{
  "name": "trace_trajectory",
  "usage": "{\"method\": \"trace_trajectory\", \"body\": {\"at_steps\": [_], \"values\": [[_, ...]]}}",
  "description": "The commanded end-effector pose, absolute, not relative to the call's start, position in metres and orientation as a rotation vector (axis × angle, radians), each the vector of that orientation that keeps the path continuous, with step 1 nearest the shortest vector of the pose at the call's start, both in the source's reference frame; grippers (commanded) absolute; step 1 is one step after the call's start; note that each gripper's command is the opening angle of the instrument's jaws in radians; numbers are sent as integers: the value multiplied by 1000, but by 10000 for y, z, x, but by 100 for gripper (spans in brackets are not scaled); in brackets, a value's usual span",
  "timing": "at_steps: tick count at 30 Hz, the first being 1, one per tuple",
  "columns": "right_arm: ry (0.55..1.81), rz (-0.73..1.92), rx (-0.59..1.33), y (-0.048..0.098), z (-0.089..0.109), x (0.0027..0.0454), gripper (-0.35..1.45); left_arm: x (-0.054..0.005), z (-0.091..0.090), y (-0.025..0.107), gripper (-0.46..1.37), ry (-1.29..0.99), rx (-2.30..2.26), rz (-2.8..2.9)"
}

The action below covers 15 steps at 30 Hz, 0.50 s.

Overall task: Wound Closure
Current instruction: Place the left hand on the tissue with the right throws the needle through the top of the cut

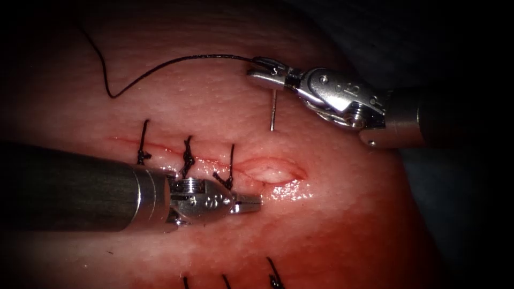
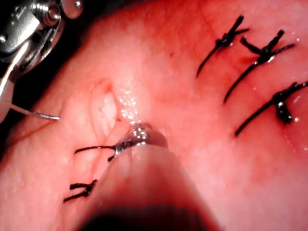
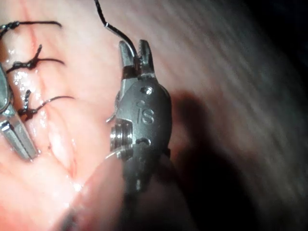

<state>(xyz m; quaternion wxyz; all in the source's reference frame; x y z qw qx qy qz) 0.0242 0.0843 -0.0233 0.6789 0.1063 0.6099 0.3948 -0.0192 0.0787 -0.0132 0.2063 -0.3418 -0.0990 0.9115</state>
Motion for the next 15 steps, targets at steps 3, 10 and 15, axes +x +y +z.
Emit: {"method": "trace_trajectory", "body": {"at_steps": [3, 10, 15], "values": [[1336, 956, 313, 839, -231, 248, -35, -191, -132, 787, -35, -284, -953, 2541], [1260, 1110, 489, 827, -221, 251, -35, -191, -132, 787, -35, -284, -953, 2541], [1149, 1211, 577, 807, -220, 254, -35, -191, -132, 787, -35, -287, -951, 2535]]}}
